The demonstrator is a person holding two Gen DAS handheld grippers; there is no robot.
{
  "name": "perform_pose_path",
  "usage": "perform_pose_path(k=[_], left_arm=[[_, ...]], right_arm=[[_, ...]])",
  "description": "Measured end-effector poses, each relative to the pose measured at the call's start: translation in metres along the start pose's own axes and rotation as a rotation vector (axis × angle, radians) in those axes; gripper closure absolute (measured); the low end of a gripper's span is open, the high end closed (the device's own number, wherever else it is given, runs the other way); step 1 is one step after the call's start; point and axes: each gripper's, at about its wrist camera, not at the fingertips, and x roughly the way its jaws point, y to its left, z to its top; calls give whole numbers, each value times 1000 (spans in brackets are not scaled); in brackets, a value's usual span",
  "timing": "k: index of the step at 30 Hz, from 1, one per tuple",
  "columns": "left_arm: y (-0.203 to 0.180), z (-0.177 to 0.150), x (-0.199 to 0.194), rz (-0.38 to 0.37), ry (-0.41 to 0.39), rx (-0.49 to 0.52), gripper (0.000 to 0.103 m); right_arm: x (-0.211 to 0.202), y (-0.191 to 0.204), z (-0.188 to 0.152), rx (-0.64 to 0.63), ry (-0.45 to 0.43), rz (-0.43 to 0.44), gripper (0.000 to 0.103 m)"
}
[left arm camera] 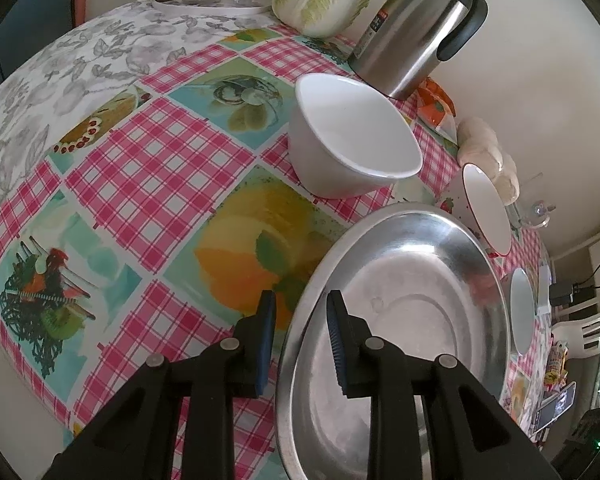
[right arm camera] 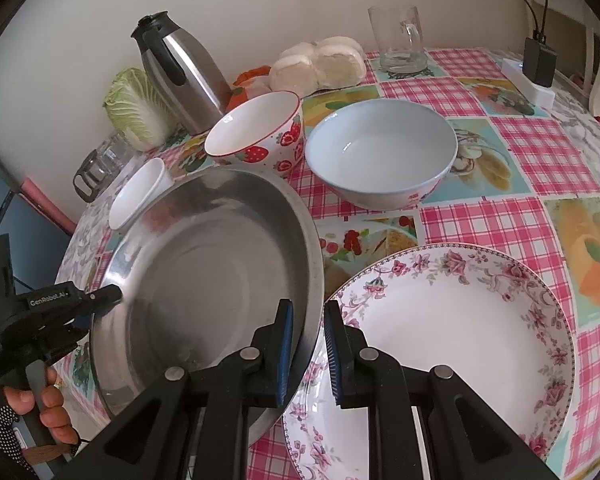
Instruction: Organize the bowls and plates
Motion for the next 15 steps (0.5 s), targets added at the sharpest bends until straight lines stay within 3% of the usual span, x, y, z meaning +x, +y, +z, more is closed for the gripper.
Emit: perform_pose_path(k=[2,5,8,10,12,15], left_arm=[[-1,0,-1,6,-3,1,58],[-3,1,-5,14,-6,6,54],[-5,2,-11,29,-20,18,47],[-7,2,-16,48,-33,29,40],[-10,3,-22,62,-51,50,36],[-15,2,-26,86,-63,83,24]], right_arm=[[-1,0,1,-1,-1,-5,83],[-6,-1,3,1,-13,-18,67],[-13,0,5,-2,-33,-27,66],[-20,1,7,-4,-50,-30,57],[-26,4,8,-18,-75,-48,39],[-33,10,9,-46,-102,-61,31]])
